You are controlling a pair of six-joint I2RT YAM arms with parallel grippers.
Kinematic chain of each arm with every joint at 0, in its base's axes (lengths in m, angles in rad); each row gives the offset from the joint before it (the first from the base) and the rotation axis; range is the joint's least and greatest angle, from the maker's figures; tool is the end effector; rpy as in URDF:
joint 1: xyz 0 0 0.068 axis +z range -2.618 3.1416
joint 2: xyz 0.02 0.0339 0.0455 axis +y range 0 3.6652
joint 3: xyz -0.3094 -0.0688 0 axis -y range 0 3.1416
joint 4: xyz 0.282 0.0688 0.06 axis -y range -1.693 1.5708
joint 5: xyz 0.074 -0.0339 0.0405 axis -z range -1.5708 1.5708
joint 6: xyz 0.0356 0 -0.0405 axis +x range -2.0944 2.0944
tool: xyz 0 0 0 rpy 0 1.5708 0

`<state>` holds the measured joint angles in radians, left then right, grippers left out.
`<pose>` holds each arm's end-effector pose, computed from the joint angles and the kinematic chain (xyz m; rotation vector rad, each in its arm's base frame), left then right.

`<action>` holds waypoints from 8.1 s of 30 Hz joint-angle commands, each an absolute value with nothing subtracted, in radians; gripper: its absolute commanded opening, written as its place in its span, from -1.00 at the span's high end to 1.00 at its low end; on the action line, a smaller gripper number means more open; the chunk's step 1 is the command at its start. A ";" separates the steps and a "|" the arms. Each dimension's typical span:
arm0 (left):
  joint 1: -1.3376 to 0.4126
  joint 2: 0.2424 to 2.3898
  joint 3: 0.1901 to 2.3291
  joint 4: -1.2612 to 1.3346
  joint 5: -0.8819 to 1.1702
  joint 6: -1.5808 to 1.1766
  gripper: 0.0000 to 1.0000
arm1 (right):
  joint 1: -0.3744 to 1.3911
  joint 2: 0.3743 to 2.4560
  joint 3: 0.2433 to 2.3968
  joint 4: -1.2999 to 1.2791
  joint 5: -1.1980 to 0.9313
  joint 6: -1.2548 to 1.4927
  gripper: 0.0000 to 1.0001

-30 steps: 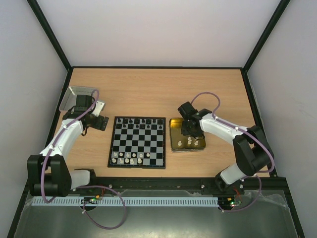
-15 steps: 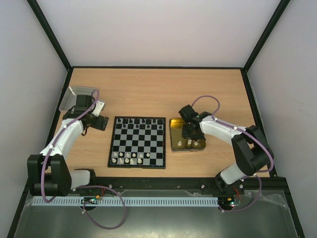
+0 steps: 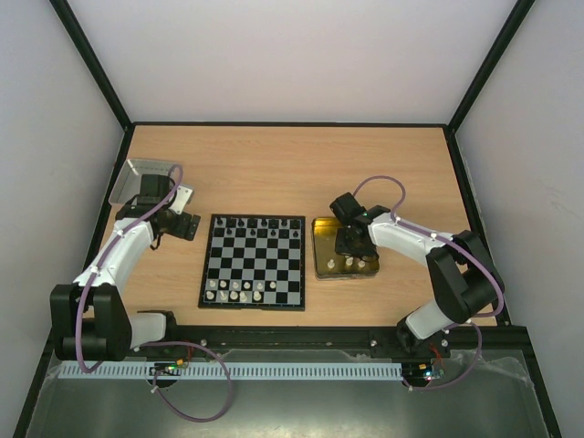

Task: Set up the chess pieces on the board
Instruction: Pick up the chess piece from the storage box, then place the chess piece on the chessboard, then pick up the chess piece from the storage box.

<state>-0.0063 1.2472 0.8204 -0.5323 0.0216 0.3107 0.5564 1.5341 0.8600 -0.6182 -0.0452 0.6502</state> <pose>0.2661 -0.0024 0.2550 0.4082 2.4991 0.0942 0.2510 0.1580 0.1882 0.1278 2.9213 0.2869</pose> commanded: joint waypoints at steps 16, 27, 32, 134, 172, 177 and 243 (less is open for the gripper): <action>-0.008 1.244 0.844 -0.547 0.015 0.312 -0.87 | 0.553 1.551 0.904 -0.643 -0.003 0.616 0.87; -0.008 1.245 0.846 -0.549 0.015 0.314 -0.87 | 0.552 1.580 0.928 -0.640 -0.014 0.607 0.82; -0.008 1.244 0.848 -0.549 0.012 0.316 -0.87 | 0.552 1.585 0.935 -0.645 -0.016 0.602 0.76; -0.008 1.249 0.836 -0.535 0.020 0.300 -0.87 | 1.187 1.744 1.185 -0.712 -0.056 0.851 0.86; -0.008 1.251 0.841 -0.538 0.020 0.302 -0.87 | 1.189 1.753 1.134 -0.688 -0.080 0.851 0.74; -0.008 1.251 0.839 -0.537 0.019 0.301 -0.87 | 1.189 1.754 1.137 -0.680 -0.083 0.851 0.74; -0.008 1.262 0.862 -0.547 0.018 0.313 -0.87 | 0.535 1.402 0.825 -0.651 0.085 0.754 0.62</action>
